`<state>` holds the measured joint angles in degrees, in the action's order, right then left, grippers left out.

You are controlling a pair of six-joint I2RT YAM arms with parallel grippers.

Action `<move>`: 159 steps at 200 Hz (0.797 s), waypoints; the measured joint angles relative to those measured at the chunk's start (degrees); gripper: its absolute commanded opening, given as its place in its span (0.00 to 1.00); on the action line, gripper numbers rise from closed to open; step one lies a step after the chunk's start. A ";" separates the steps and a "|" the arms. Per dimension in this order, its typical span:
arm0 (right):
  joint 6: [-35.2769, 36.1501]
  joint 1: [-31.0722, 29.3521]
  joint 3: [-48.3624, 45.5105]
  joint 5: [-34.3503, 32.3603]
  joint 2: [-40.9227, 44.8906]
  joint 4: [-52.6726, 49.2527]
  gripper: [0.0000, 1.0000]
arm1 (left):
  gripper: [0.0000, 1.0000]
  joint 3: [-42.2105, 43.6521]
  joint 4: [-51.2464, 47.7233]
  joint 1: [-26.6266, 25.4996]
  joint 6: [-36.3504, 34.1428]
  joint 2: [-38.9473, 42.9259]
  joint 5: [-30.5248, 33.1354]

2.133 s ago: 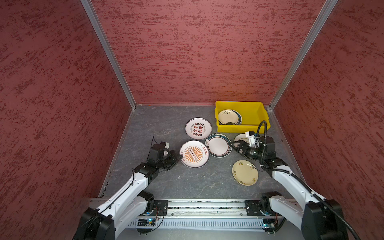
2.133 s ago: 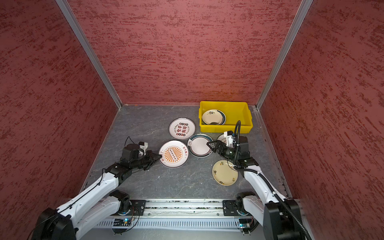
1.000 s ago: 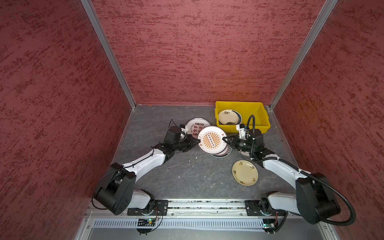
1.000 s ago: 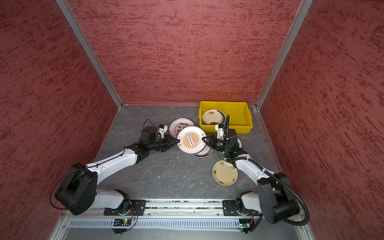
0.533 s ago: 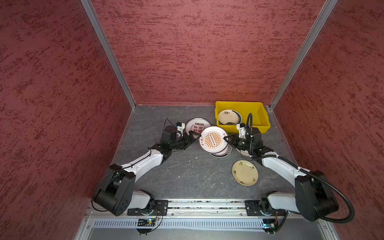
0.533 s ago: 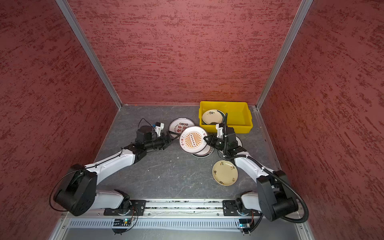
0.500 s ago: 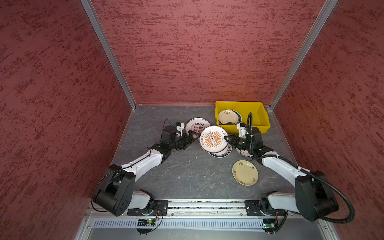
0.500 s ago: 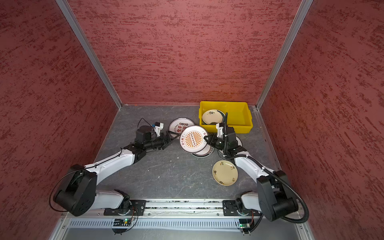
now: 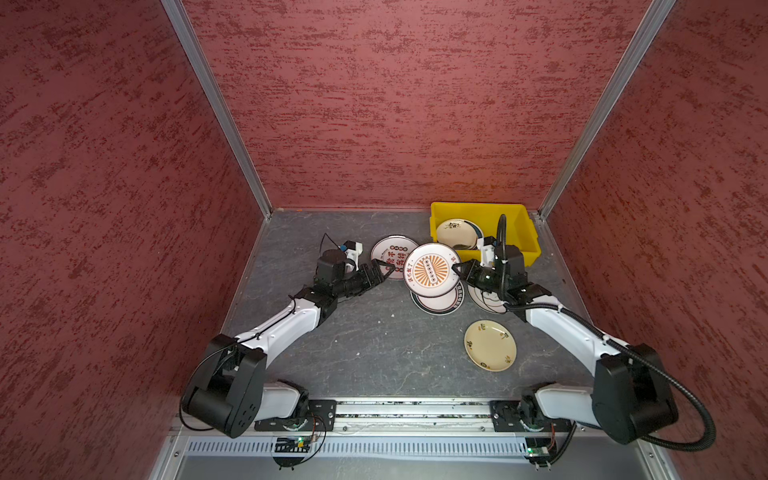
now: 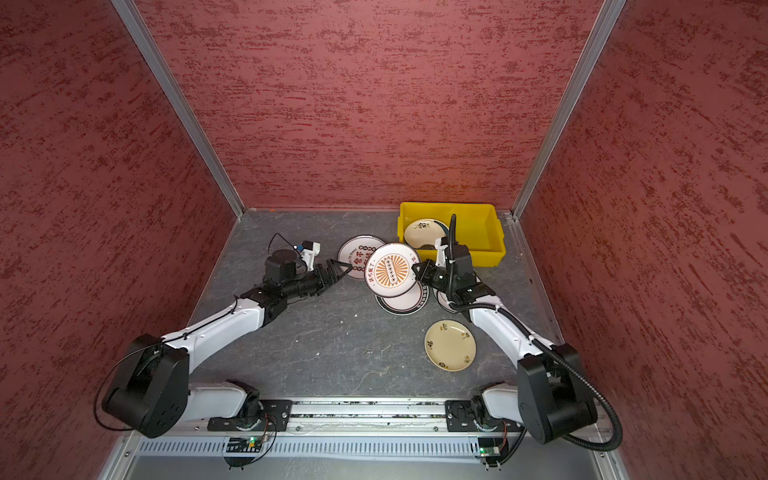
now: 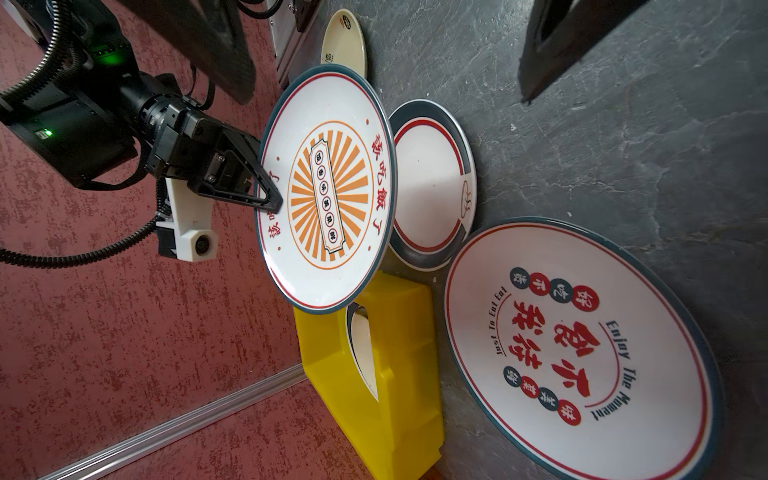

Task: Place the plates into the plastic bin on the countertop
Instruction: 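Carry the sunburst plate into the yellow bin with right gripper while left gripper withdraws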

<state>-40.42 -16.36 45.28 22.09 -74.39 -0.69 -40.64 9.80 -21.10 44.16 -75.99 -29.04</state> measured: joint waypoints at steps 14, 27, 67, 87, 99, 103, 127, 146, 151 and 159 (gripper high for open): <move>0.90 0.02 1.79 -1.33 0.15 -1.97 0.00 | 1.00 0.02 0.07 0.00 -1.22 0.72 1.20; 1.97 0.07 3.76 -2.78 0.15 -3.65 0.00 | 0.99 0.39 0.33 0.00 -2.21 1.55 2.47; 4.55 1.31 9.79 -8.09 0.07 -6.73 0.00 | 0.99 6.73 3.26 0.07 -3.65 4.85 6.01; 5.11 3.32 12.85 -10.43 -1.55 -6.95 0.00 | 0.99 8.50 2.58 0.35 -4.33 5.55 7.89; 5.35 4.72 15.06 -11.78 -3.87 -6.91 0.00 | 0.99 8.57 2.12 0.87 -4.66 5.97 8.70; 5.35 5.14 15.93 -12.24 -4.87 -6.91 0.00 | 0.99 8.59 2.10 1.03 -4.83 6.16 8.87; 5.77 6.93 21.29 -15.13 -12.07 -6.95 0.00 | 0.99 8.68 2.01 1.64 -5.46 7.76 10.29; 5.27 8.04 24.81 -16.44 -17.70 -6.73 0.00 | 0.99 8.74 1.73 1.95 -5.66 8.66 11.13; 4.74 8.44 25.33 -16.39 -18.91 -6.38 0.00 | 0.99 8.74 1.66 2.03 -5.66 8.81 11.21; 3.72 8.96 25.81 -16.22 -20.61 -5.53 0.00 | 0.99 8.76 1.62 2.16 -5.66 9.03 11.41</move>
<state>-36.71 -7.40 71.09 5.87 -95.00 -6.22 -31.88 11.42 -18.94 38.50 -66.96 -17.63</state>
